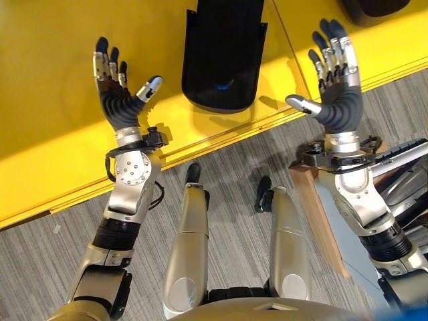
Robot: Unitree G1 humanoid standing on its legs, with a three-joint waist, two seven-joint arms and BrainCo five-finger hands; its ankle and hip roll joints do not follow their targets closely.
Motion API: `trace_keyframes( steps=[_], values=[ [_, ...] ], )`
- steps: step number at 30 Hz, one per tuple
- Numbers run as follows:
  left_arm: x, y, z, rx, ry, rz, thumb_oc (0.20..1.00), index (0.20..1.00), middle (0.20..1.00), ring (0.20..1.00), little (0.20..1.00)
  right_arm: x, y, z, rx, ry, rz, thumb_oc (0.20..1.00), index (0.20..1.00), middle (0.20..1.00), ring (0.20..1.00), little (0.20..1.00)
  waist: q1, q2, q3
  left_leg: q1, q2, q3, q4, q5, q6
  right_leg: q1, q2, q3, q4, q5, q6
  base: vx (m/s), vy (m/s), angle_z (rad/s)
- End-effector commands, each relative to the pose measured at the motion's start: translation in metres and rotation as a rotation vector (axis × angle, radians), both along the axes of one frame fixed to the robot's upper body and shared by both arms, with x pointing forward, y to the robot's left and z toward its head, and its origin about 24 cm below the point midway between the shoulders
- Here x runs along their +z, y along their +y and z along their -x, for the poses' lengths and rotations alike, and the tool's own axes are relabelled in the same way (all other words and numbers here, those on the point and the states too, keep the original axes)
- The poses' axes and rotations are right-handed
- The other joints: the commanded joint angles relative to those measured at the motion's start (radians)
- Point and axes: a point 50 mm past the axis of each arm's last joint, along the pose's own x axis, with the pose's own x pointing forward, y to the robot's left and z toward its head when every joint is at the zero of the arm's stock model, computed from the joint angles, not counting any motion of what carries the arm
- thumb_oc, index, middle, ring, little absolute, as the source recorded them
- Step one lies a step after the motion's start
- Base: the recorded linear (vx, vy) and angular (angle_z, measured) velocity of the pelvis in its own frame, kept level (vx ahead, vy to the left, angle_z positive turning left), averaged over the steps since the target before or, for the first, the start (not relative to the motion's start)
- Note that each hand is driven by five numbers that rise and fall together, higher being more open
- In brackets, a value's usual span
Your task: Move parts from the plastic box to the shelf.
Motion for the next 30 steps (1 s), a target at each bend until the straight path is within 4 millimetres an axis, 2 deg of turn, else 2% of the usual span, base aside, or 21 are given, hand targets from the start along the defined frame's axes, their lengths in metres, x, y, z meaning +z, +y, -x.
trace_keyframes(
  steps=[1, 5, 8, 9, 13, 20, 23, 24, 27, 28, 29, 30],
  values=[
    [0.006, 0.0, -0.006, 0.011, -0.008, -0.069, 1.0, 1.0, 1.0, 1.0, 1.0, 0.012, 0.006, 0.003, 0.064, -0.061, -0.095, 1.0, 1.0, 1.0, 1.0, 1.0, -0.004, 0.011, -0.064, -0.006, 0.024, -0.01, -0.024, 0.009, 0.017, 0.061, -0.034, 0.05, -0.082, 0.059, 0.019, 0.0, 0.0, 0.0],
    [0.006, 0.001, -0.013, 0.031, 0.02, -0.101, 1.0, 1.0, 1.0, 1.0, 1.0, 0.013, 0.011, 0.002, 0.09, -0.054, -0.112, 1.0, 1.0, 1.0, 1.0, 1.0, -0.006, 0.012, -0.063, -0.009, 0.023, -0.008, -0.018, 0.008, 0.019, 0.058, -0.036, 0.051, -0.075, 0.057, 0.019, 0.0, 0.0, 0.0],
    [0.008, 0.005, -0.027, 0.101, 0.067, -0.174, 1.0, 1.0, 1.0, 1.0, 1.0, 0.009, 0.016, -0.006, 0.1, -0.018, -0.13, 1.0, 1.0, 1.0, 1.0, 1.0, -0.012, 0.016, -0.064, -0.017, 0.023, -0.005, -0.008, 0.007, 0.021, 0.052, -0.035, 0.059, -0.069, 0.057, 0.019, 0.0, 0.046, -0.01],
    [0.015, 0.006, -0.033, 0.129, 0.067, -0.196, 1.0, 1.0, 1.0, 1.0, 1.0, 0.012, 0.016, -0.01, 0.065, -0.026, -0.122, 1.0, 1.0, 1.0, 1.0, 1.0, -0.016, 0.02, -0.063, -0.021, 0.023, -0.002, -0.002, 0.006, 0.022, 0.05, -0.035, 0.061, -0.066, 0.055, 0.019, 0.01, 0.045, -0.06],
    [0.017, 0.008, -0.039, 0.133, 0.082, -0.193, 1.0, 1.0, 1.0, 1.0, 1.0, 0.012, 0.019, -0.019, 0.052, 0.001, -0.141, 1.0, 1.0, 1.0, 1.0, 1.0, -0.019, 0.022, -0.067, -0.028, 0.022, 0.001, 0.007, 0.004, 0.026, 0.041, -0.032, 0.068, -0.062, 0.057, 0.019, 0.01, 0.031, -0.05],
    [0.021, -0.014, -0.044, 0.056, 0.085, -0.247, 1.0, 1.0, 1.0, 1.0, 1.0, 0.01, 0.027, -0.027, 0.074, 0.047, -0.158, 1.0, 1.0, 1.0, 1.0, 1.0, -0.02, 0.027, -0.067, -0.04, 0.018, 0.003, 0.02, 0.001, 0.028, 0.032, -0.031, 0.073, -0.053, 0.053, 0.019, 0.0, 0.0, 0.0],
    [0.016, -0.03, -0.047, 0.016, 0.104, -0.297, 1.0, 1.0, 1.0, 1.0, 1.0, 0.007, 0.034, -0.036, 0.101, 0.109, -0.233, 1.0, 1.0, 1.0, 1.0, 1.0, -0.017, 0.026, -0.065, -0.039, 0.02, 0.003, 0.023, 0.0, 0.028, 0.034, -0.028, 0.073, -0.054, 0.054, 0.018, 0.03, -0.004, -0.01],
    [0.014, -0.033, -0.048, 0.006, 0.112, -0.301, 1.0, 1.0, 1.0, 1.0, 1.0, 0.007, 0.036, -0.038, 0.1, 0.118, -0.237, 1.0, 1.0, 1.0, 1.0, 1.0, -0.016, 0.025, -0.068, -0.026, 0.026, 0.007, 0.028, -0.028, 0.03, 0.048, -0.026, 0.071, -0.049, 0.029, 0.019, 0.08, -0.016, -0.02],
    [0.013, -0.04, -0.048, -0.018, 0.115, -0.326, 1.0, 1.0, 1.0, 1.0, 1.0, 0.012, 0.042, -0.041, 0.115, 0.122, -0.251, 1.0, 1.0, 1.0, 1.0, 1.0, -0.012, 0.024, -0.066, -0.025, 0.026, 0.007, 0.033, -0.029, 0.03, 0.047, -0.025, 0.071, -0.046, 0.029, 0.018, 0.03, -0.005, -0.02],
    [0.013, -0.042, -0.047, -0.027, 0.114, -0.331, 1.0, 1.0, 1.0, 1.0, 1.0, 0.015, 0.043, -0.041, 0.116, 0.116, -0.249, 1.0, 1.0, 1.0, 1.0, 1.0, -0.01, 0.024, -0.066, -0.025, 0.026, 0.007, 0.033, -0.029, 0.03, 0.047, -0.025, 0.07, -0.045, 0.028, 0.017, -0.08, 0.02, 0.0],
    [0.013, -0.048, -0.046, -0.052, 0.108, -0.343, 1.0, 1.0, 1.0, 1.0, 1.0, 0.018, 0.045, -0.042, 0.12, 0.111, -0.254, 1.0, 1.0, 1.0, 1.0, 1.0, -0.007, 0.026, -0.063, -0.036, 0.02, 0.002, 0.026, 0.0, 0.029, 0.034, -0.026, 0.072, -0.048, 0.051, 0.014, 0.0, 0.0, 0.0],
    [0.012, -0.048, -0.046, -0.052, 0.11, -0.342, 1.0, 1.0, 1.0, 1.0, 1.0, 0.018, 0.045, -0.042, 0.12, 0.113, -0.254, 1.0, 1.0, 1.0, 1.0, 1.0, -0.007, 0.024, -0.066, -0.024, 0.024, 0.006, 0.032, -0.029, 0.03, 0.046, -0.025, 0.07, -0.042, 0.026, 0.016, 0.0, 0.0, 0.0]
  ],
)
